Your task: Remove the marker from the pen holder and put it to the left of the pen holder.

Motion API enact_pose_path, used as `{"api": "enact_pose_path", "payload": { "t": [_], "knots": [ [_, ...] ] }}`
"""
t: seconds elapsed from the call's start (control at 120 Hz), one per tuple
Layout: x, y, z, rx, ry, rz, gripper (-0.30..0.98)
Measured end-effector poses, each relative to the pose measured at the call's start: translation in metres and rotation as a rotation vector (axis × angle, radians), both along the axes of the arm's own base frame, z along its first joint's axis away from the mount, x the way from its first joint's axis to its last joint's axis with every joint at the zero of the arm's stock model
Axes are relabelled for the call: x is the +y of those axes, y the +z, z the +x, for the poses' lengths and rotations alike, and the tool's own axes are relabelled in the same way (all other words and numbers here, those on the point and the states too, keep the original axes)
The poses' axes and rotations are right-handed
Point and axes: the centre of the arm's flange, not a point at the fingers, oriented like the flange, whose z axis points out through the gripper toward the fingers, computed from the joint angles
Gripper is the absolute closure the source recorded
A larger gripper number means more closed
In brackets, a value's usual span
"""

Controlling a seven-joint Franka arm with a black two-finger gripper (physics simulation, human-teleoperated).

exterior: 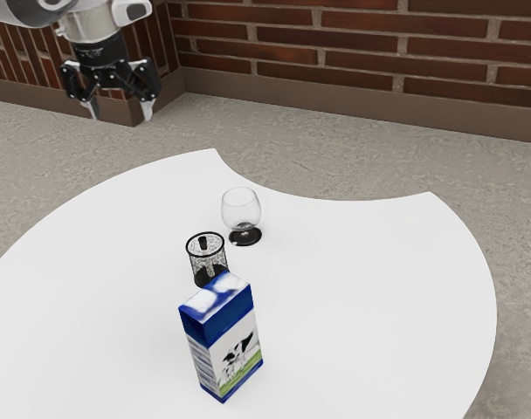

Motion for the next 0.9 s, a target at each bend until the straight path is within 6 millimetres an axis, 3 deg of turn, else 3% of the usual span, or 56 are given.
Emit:
{"api": "enact_pose_path", "payload": {
  "t": [0.167,0.25,0.35,0.533,0.9],
  "knots": [
    [-0.009,0.003,0.0,-0.021,0.001,-0.001,0.0],
    [-0.024,-0.038,-0.003,0.038,-0.024,-0.003,0.0],
    [-0.042,-0.041,-0.022,0.05,-0.05,-0.007,0.0],
    [-0.076,-0.134,-0.016,0.113,-0.093,-0.017,0.0],
    [-0.048,-0.199,0.027,0.063,-0.051,-0.009,0.0]
  ]
}}
